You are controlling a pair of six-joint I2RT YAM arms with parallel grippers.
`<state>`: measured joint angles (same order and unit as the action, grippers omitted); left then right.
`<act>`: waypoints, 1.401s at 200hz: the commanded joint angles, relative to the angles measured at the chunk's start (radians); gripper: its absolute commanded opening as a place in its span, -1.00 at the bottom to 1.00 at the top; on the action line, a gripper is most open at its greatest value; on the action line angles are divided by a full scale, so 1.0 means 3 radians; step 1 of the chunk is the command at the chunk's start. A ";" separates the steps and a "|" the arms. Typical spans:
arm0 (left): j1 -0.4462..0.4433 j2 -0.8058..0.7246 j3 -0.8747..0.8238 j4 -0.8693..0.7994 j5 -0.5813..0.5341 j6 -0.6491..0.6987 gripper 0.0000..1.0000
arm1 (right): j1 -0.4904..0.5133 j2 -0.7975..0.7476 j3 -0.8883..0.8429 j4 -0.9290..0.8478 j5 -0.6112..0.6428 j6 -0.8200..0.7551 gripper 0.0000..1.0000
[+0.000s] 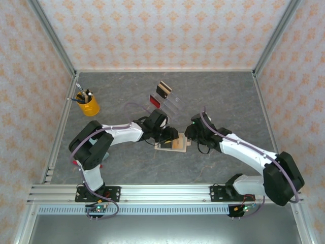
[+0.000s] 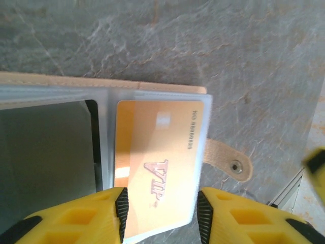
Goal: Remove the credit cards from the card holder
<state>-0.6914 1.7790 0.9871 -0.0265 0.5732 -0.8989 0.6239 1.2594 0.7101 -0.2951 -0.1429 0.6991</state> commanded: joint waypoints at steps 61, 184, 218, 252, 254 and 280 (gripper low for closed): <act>0.0086 -0.0048 0.0172 -0.0402 -0.0027 0.0215 -0.43 | 0.0017 0.0735 0.0355 0.0024 -0.0520 -0.0135 -0.67; 0.0096 0.0375 0.0442 -0.0679 -0.0107 0.0304 -0.49 | 0.0017 0.1238 0.0390 -0.0100 -0.0332 -0.0091 -0.67; 0.0116 0.0413 0.0417 -0.0692 -0.0106 0.0317 -0.49 | 0.0017 0.1308 0.0363 -0.0096 -0.0318 -0.0084 -0.68; 0.0120 0.0539 0.0465 -0.0743 -0.0024 0.0343 -0.47 | 0.0017 0.1361 0.0342 -0.0016 -0.0381 -0.0073 -0.68; 0.0121 0.0542 0.0470 -0.0750 -0.0024 0.0343 -0.47 | 0.0017 0.1364 0.0336 -0.0004 -0.0398 -0.0072 -0.68; 0.0118 0.0616 0.0529 -0.0847 -0.0005 0.0348 -0.47 | 0.0012 0.1394 0.0280 0.0143 -0.0544 -0.0022 -0.68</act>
<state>-0.6647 1.9121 1.1267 -0.2070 0.5865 -0.8165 0.6235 1.6249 0.8295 -0.2512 -0.2867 0.6731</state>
